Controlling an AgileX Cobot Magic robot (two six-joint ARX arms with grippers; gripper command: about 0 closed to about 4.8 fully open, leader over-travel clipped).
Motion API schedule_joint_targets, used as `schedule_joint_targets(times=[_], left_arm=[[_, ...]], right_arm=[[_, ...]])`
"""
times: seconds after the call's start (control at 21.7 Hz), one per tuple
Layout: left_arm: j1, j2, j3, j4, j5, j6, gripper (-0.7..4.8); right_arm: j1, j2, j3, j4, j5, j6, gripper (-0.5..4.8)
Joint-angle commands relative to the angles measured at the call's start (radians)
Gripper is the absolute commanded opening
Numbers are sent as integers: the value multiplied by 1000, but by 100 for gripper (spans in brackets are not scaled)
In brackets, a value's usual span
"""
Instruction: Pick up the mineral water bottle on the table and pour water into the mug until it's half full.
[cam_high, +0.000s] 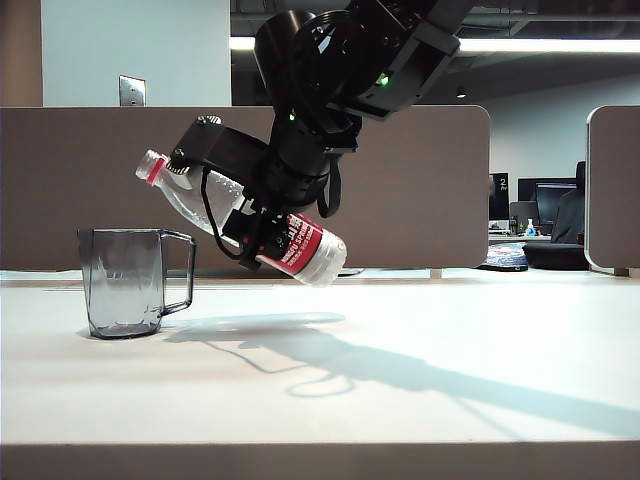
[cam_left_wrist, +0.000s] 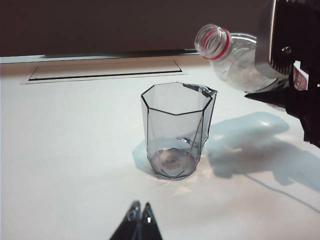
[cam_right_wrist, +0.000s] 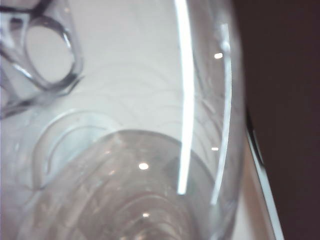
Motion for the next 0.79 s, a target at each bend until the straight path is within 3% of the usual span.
schedule_joint_targets(times=[0.05, 0.28, 0.79], left_arm=[[3, -11, 3, 5, 2, 0, -5], [39, -47, 3, 6, 5, 0, -5], [42, -51, 3, 6, 5, 0, -5]], right_arm=[[5, -14, 16, 63, 32, -32, 268], [11, -14, 16, 72, 73, -146, 268], [21, -14, 16, 95, 114, -254, 268]])
